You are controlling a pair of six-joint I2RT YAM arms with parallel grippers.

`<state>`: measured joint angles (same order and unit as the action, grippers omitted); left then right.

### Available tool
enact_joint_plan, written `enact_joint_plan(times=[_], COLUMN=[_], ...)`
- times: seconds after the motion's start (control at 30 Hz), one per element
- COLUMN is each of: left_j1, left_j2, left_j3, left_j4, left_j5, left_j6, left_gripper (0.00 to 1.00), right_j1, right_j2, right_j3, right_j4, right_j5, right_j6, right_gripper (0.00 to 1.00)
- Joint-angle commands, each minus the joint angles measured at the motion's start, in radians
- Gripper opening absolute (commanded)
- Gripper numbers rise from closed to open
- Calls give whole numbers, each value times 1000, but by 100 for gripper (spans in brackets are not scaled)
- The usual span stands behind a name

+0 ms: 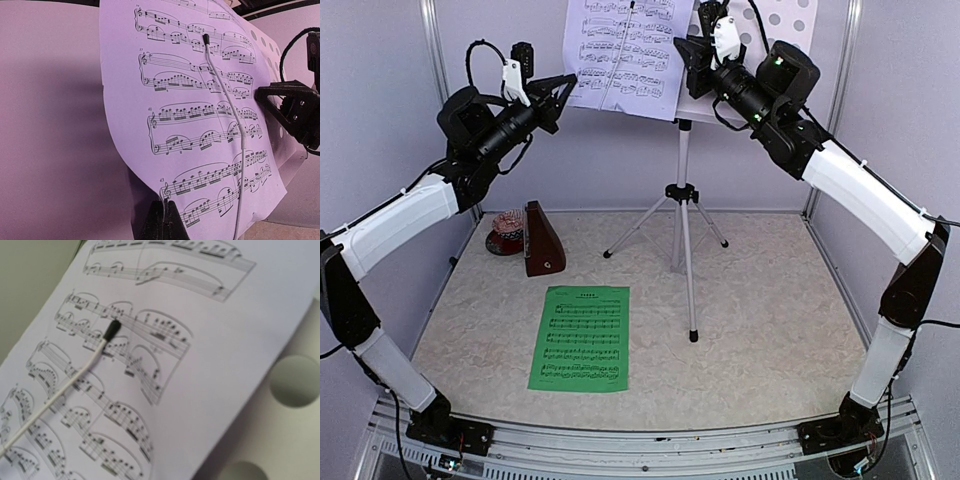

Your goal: Set up the instrument practice props

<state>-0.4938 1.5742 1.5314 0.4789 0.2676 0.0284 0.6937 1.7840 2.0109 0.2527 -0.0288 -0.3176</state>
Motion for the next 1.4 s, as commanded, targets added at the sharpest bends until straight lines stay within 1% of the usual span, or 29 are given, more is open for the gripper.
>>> enact_joint_plan(times=[0.0, 0.1, 0.17, 0.2, 0.23, 0.27, 0.3, 0.33, 0.43, 0.5, 0.6, 0.73, 0.83, 0.93, 1.03, 1.07, 1.13, 1.27, 1.37], left_j1=[-19, -29, -40, -43, -45, -46, -46, -47, -50, -55, -62, -64, -67, -75, -87, -98, -122, -185, -193], left_j2=[-20, -19, -20, -23, -27, -31, -39, -50, -88, -113, -147, -207, -242, -253, -242, -231, -202, -146, -102], left_j3=[-25, -30, -30, -30, -30, -30, -36, -45, -101, -126, -144, -208, -227, -208, -164, -144, -94, -26, 27], left_j4=[49, 54, 48, 43, 40, 36, 33, 36, 71, 74, 50, 40, -7, -74, -114, -129, -167, -198, -214], left_j5=[-40, -50, -70, -82, -94, -101, -108, -119, -150, -168, -201, -251, -261, -259, -220, -212, -215, -261, -276], left_j6=[-11, -7, -1, -1, -3, -8, -15, -24, -45, -46, -47, -57, -50, -33, -14, -2, 28, 86, 88], left_gripper=[0, 0, 5, 8, 12, 20, 31, 38, 53, 63, 73, 77, 75, 69, 54, 51, 46, 38, 35], right_j1=[-2, -2, -2, -2, -2, -1, 2, 5, 13, 16, 21, 35, 51, 71, 94, 101, 115, 147, 153], right_j2=[1, 2, -3, -6, -9, -13, -16, -19, -33, -51, -82, -130, -160, -203, -235, -234, -211, -144, -91], right_j3=[-7, -5, -7, -8, -6, -2, 8, 17, 24, 12, -20, -64, -97, -173, -256, -266, -253, -206, -158], right_j4=[25, 26, 26, 25, 20, 12, -2, -14, -36, -38, -31, -34, -62, -51, -7, -2, -20, -39, -49], right_j5=[13, 21, 21, 19, 10, -3, -19, -33, -58, -62, -82, -110, -115, -85, -47, -43, -40, -24, -10], right_j6=[-8, -16, -17, -18, -16, -11, -6, -5, -5, -1, 3, -1, -7, -14, -21, -22, -19, -28, -27], right_gripper=[10, 9, 11, 14, 19, 25, 32, 39, 56, 63, 73, 79, 77, 75, 69, 67, 55, 35, 25])
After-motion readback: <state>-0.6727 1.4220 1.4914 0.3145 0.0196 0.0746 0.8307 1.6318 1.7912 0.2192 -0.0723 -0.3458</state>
